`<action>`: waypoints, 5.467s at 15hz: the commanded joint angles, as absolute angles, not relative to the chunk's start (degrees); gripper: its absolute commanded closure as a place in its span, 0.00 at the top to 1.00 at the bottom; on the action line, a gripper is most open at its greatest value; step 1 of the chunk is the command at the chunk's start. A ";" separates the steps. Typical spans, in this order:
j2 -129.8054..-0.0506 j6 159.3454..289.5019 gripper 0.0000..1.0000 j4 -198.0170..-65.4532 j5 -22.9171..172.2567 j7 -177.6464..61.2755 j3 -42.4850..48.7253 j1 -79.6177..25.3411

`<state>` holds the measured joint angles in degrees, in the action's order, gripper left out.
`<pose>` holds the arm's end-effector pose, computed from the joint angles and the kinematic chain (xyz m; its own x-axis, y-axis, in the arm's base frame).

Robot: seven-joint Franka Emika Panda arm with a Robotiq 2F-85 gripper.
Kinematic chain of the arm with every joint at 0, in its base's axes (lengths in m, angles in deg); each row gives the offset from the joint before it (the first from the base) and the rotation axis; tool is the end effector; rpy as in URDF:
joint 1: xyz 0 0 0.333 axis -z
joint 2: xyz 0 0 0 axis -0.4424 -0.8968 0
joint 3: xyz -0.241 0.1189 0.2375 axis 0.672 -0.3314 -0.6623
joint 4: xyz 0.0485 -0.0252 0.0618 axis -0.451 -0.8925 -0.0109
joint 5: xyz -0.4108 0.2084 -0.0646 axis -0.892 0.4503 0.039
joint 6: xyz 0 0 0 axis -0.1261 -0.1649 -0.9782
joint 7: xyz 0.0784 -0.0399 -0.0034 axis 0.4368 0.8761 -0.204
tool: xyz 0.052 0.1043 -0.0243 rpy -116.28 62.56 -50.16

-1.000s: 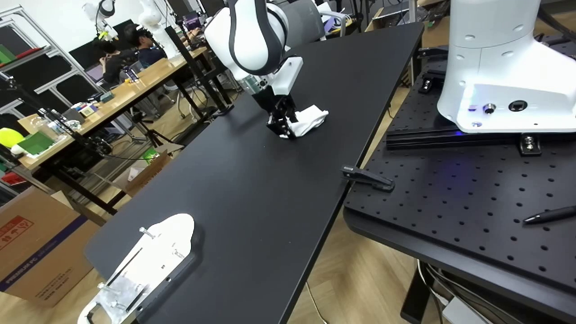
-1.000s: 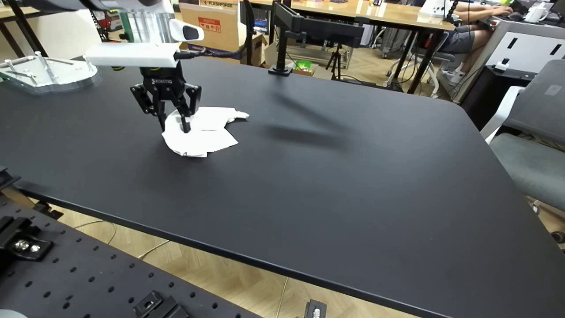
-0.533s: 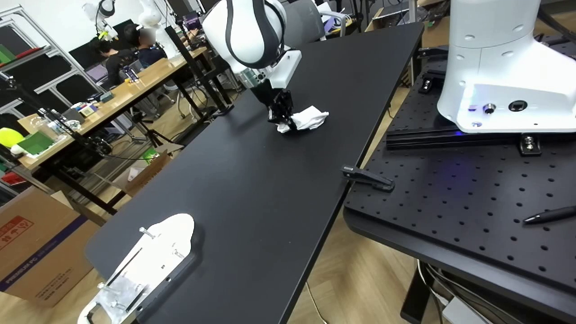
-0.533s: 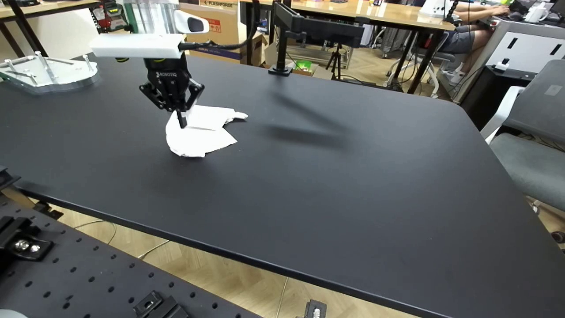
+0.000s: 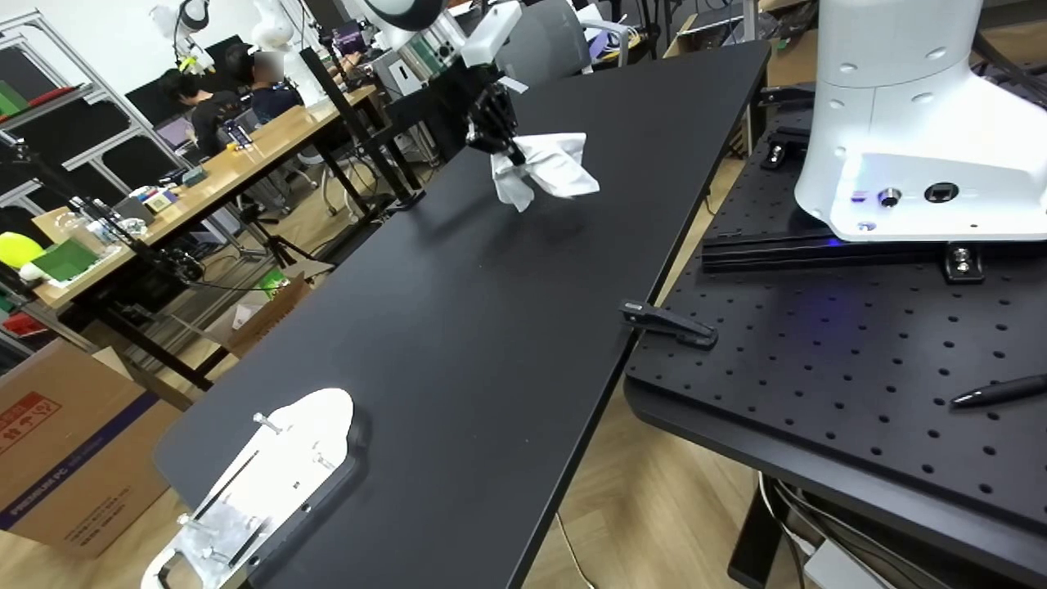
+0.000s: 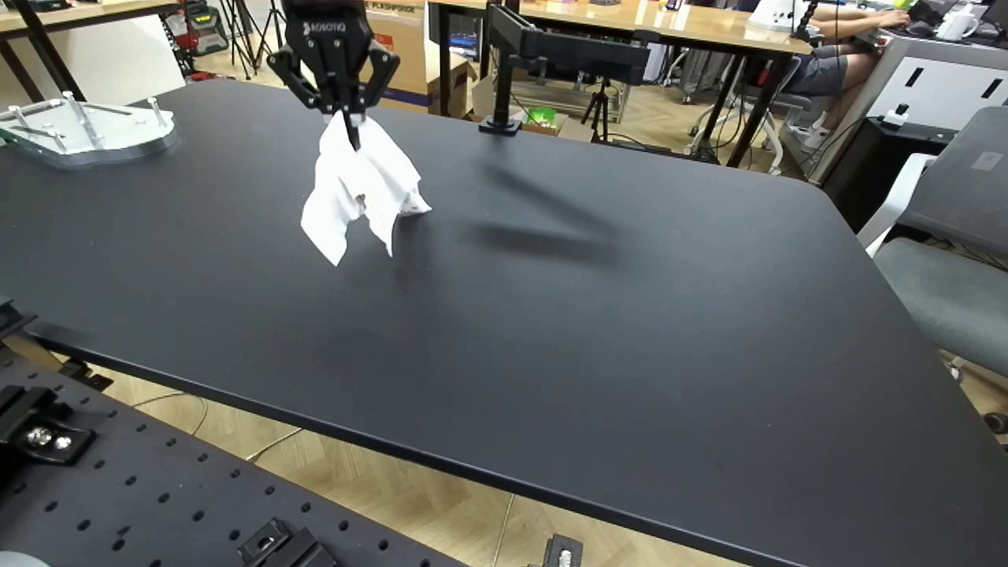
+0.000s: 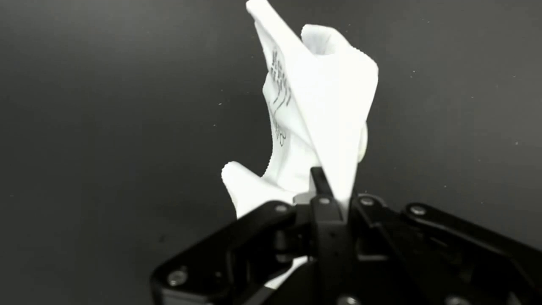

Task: Pick the cloth on the table and put it on the black stand

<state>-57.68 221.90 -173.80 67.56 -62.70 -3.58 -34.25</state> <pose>0.5299 0.0959 0.2198 0.9328 0.2955 -0.2066 0.3199 -0.9426 0.0960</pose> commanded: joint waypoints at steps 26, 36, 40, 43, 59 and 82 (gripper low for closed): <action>-55.35 207.77 0.01 -150.81 65.30 -67.50 0.11 -25.96; -56.31 207.26 0.01 -142.26 63.82 -66.72 0.66 -25.66; -58.76 207.78 0.01 -141.49 64.63 -67.31 0.92 -25.28; -61.31 208.08 0.01 -140.87 64.79 -67.61 1.19 -25.08; -68.67 208.18 0.01 -140.17 66.14 -69.05 0.74 -25.27; -62.04 208.88 1.00 -141.11 65.35 -69.06 0.10 -26.14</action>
<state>-63.71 209.21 -140.17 65.32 -68.80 0.11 -26.24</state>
